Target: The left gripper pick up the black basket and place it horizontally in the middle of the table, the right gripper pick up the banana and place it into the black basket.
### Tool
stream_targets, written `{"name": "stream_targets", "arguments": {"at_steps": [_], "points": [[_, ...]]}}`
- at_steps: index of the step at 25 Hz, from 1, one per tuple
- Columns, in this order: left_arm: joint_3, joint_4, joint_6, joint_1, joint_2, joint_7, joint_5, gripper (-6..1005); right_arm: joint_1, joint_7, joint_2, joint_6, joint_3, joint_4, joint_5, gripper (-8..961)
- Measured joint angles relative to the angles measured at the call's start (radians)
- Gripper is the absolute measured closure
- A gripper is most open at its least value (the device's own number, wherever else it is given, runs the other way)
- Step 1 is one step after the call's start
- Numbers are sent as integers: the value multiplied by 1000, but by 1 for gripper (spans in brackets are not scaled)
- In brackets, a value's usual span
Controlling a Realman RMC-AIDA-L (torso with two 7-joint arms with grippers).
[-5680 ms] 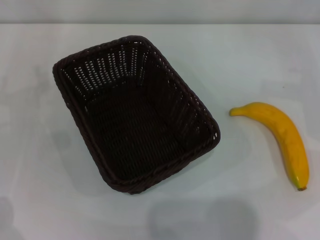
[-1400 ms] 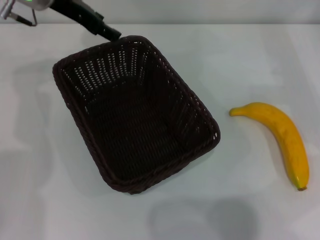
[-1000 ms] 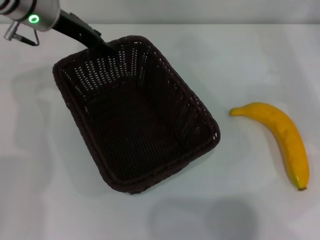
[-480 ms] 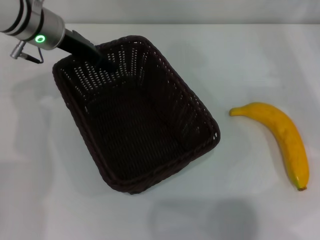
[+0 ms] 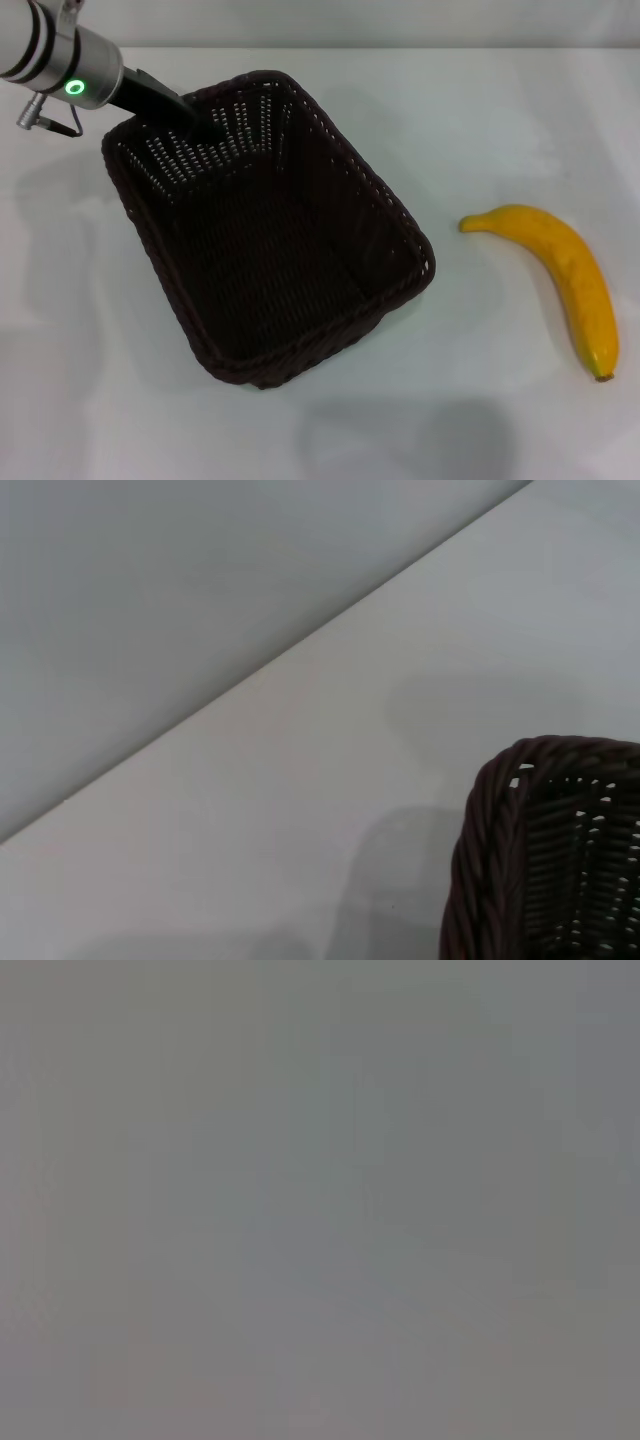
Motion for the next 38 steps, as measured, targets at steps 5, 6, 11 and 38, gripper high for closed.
{"name": "stream_targets", "arguments": {"at_steps": [5,6,11,38], "points": [[0,13,-52,-7,6,-29,2,462,-4,2,0,4,0,0,0,229],[0,17,-73,-10,10,-39,5,492,-4,2,0,5,0,0,0,229],[6,28,-136,-17,26,-92,13,639,-10,3,1,10,0,0,0,228],[-324,107,-296,185,119,-190,-282,774,-16,-32,-14,-58,38,-46,9,229]]}}
